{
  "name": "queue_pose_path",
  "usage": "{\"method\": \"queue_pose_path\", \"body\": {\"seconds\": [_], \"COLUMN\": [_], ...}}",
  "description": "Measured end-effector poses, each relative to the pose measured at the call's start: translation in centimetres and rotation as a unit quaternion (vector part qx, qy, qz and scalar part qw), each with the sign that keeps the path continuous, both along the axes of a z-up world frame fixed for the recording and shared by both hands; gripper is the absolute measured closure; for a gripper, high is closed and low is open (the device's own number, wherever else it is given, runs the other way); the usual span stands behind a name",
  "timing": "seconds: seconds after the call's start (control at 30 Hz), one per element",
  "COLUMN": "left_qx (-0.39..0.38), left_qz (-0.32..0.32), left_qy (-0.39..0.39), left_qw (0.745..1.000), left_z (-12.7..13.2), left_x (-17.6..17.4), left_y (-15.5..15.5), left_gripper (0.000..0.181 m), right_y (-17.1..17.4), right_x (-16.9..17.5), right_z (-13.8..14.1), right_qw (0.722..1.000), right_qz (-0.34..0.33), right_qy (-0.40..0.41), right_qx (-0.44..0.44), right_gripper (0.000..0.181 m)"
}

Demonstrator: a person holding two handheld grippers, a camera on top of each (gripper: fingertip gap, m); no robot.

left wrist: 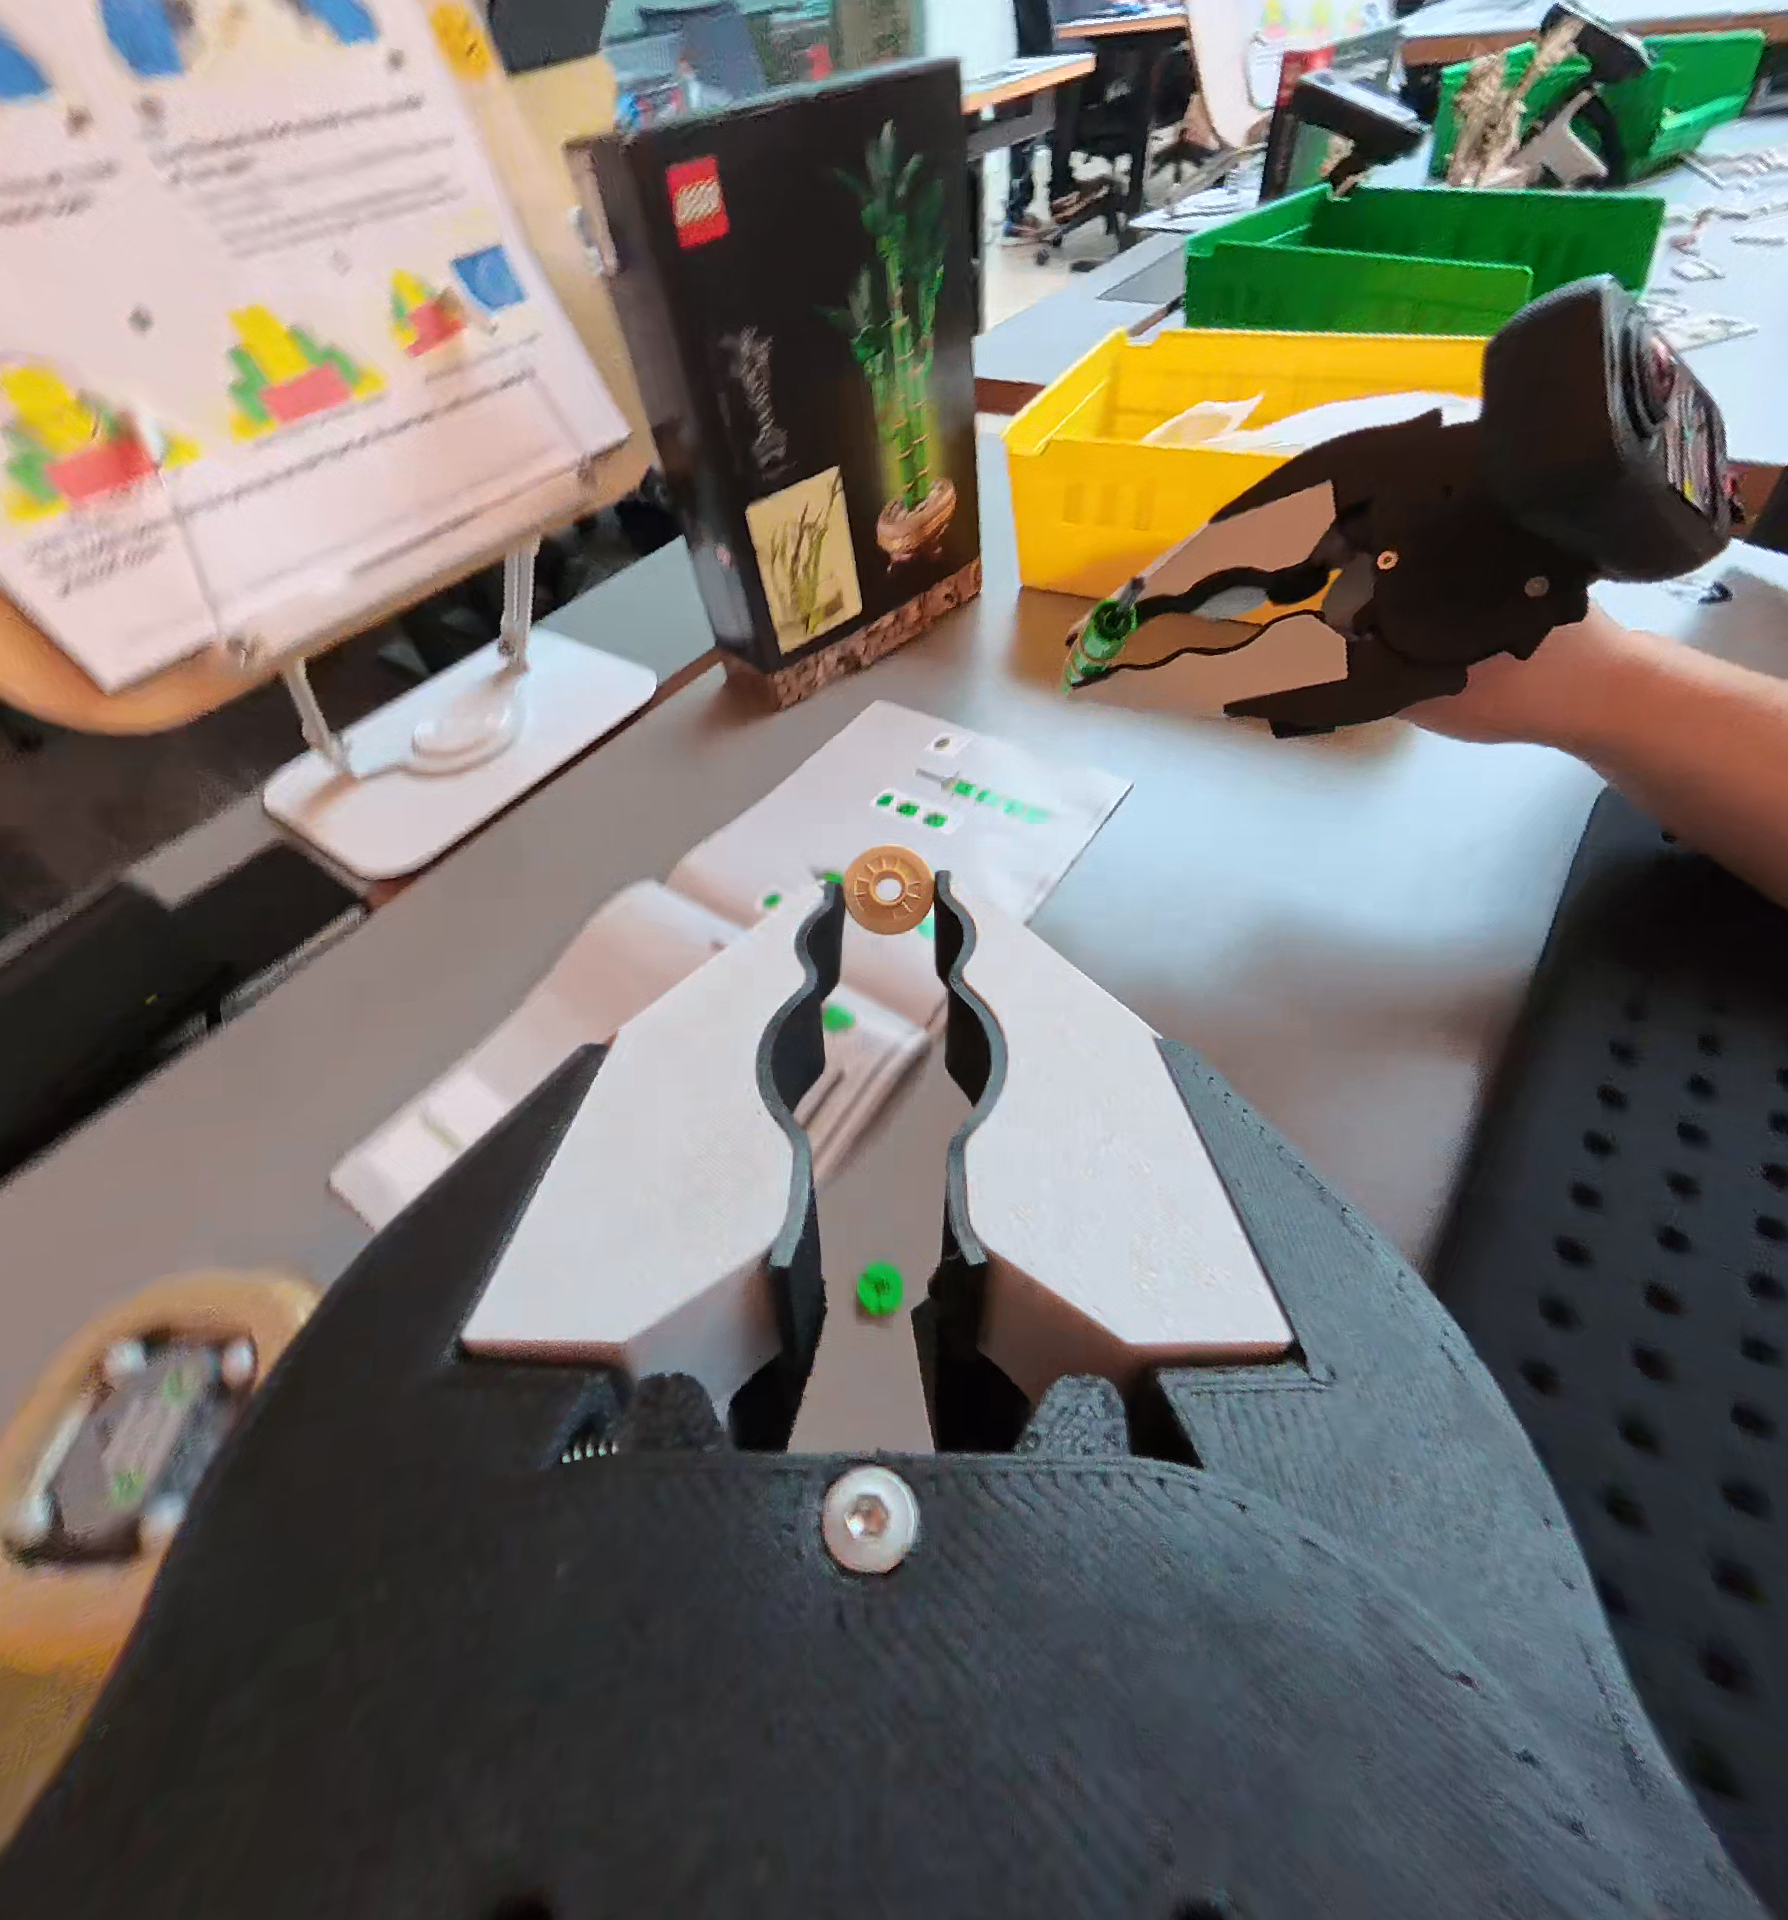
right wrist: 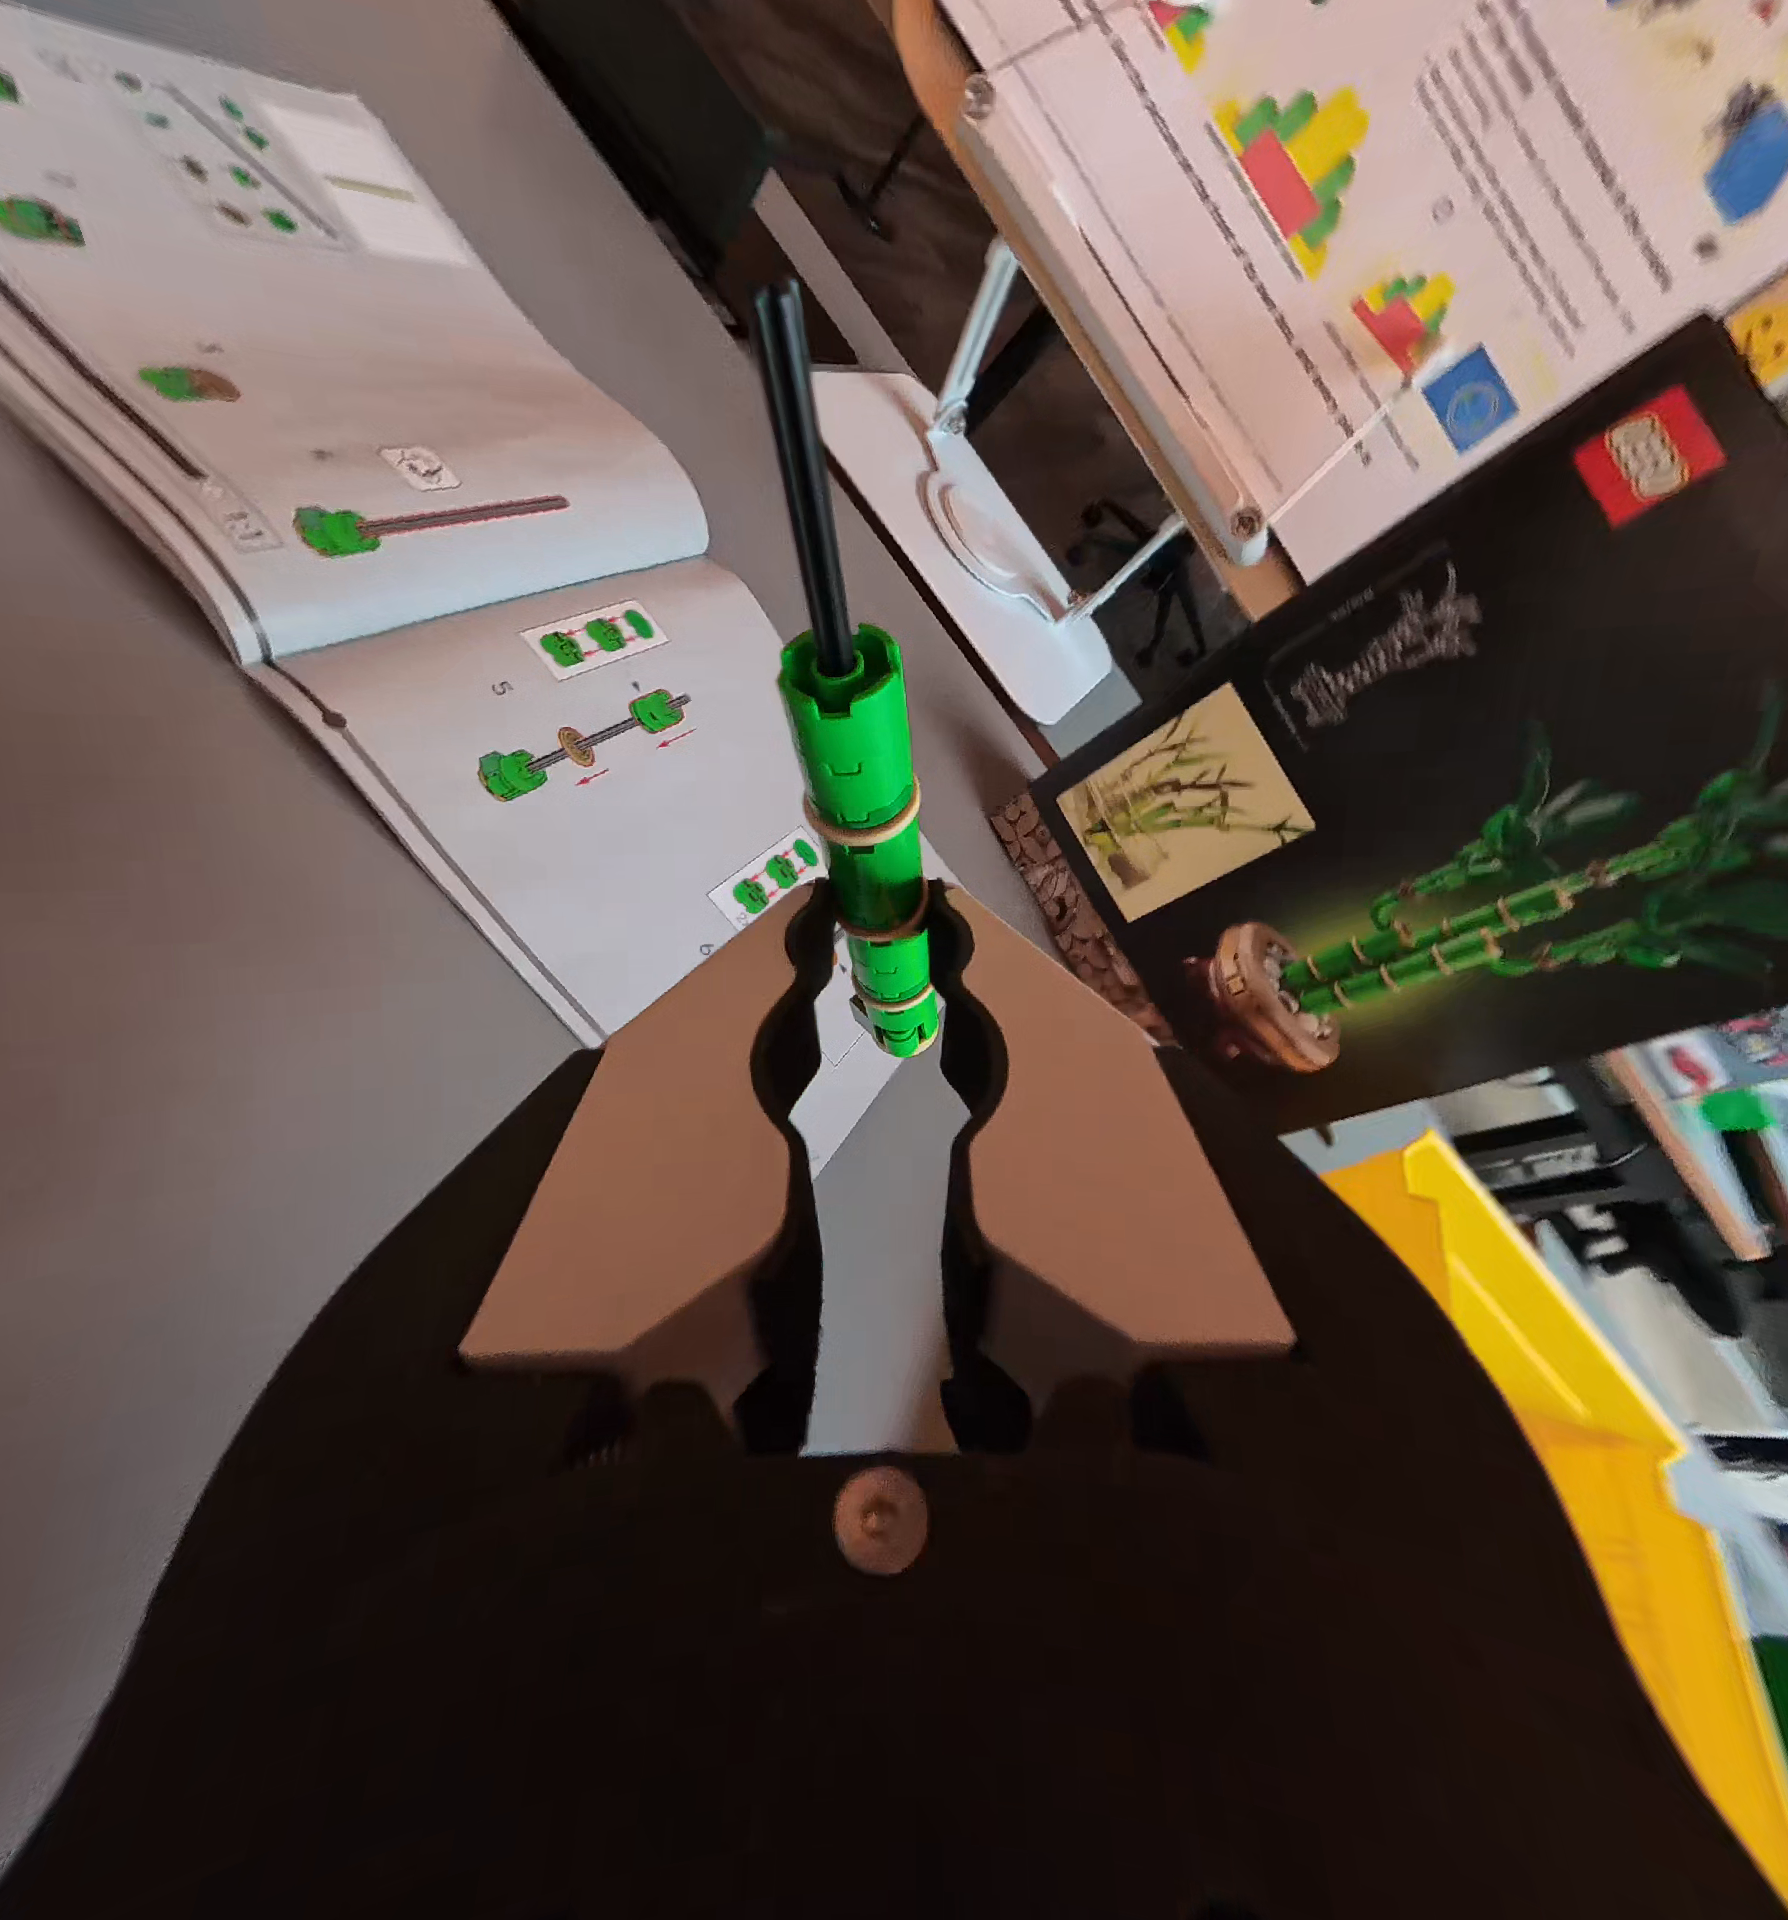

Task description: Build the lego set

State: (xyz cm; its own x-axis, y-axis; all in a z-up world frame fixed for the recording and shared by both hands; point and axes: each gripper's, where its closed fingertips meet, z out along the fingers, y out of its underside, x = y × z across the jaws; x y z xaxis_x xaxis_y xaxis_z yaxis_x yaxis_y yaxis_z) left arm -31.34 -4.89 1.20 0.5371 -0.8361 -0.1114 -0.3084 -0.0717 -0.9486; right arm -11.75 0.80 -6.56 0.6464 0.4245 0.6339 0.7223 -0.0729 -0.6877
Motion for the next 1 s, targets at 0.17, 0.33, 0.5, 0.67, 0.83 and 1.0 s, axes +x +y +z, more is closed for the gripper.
{"method": "queue_pose_path", "body": {"seconds": [0.17, 0.33, 0.5, 0.67, 0.83, 1.0], "left_qx": [0.032, 0.039, 0.011, 0.027, 0.049, 0.052], "left_qz": [-0.071, -0.089, -0.097, -0.072, -0.028, -0.047], "left_qy": [0.016, -0.017, -0.038, -0.013, 0.002, -0.015], "left_qw": [0.997, 0.995, 0.994, 0.997, 0.998, 0.997], "left_z": [4.2, 8.0, 7.7, 6.5, 7.5, 8.7], "left_x": [6.1, 9.7, 10.7, 8.8, 5.8, 5.5], "left_y": [1.3, 2.4, 2.8, 4.0, 5.3, 3.8], "left_gripper": [0.165, 0.165, 0.165, 0.165, 0.165, 0.165], "right_y": [0.2, 0.1, 0.0, -0.8, -0.2, -0.2], "right_x": [1.7, 2.1, 0.9, -2.4, -4.6, -4.4], "right_z": [0.6, 1.3, 3.3, 9.0, 8.4, 5.5], "right_qw": [0.992, 0.978, 0.957, 0.921, 0.898, 0.923], "right_qz": [-0.015, -0.02, 0.006, 0.07, 0.082, 0.051], "right_qy": [0.122, 0.201, 0.277, 0.366, 0.422, 0.37], "right_qx": [-0.027, -0.045, -0.084, -0.114, -0.098, -0.095], "right_gripper": [0.165, 0.165, 0.165, 0.165, 0.166, 0.166]}}
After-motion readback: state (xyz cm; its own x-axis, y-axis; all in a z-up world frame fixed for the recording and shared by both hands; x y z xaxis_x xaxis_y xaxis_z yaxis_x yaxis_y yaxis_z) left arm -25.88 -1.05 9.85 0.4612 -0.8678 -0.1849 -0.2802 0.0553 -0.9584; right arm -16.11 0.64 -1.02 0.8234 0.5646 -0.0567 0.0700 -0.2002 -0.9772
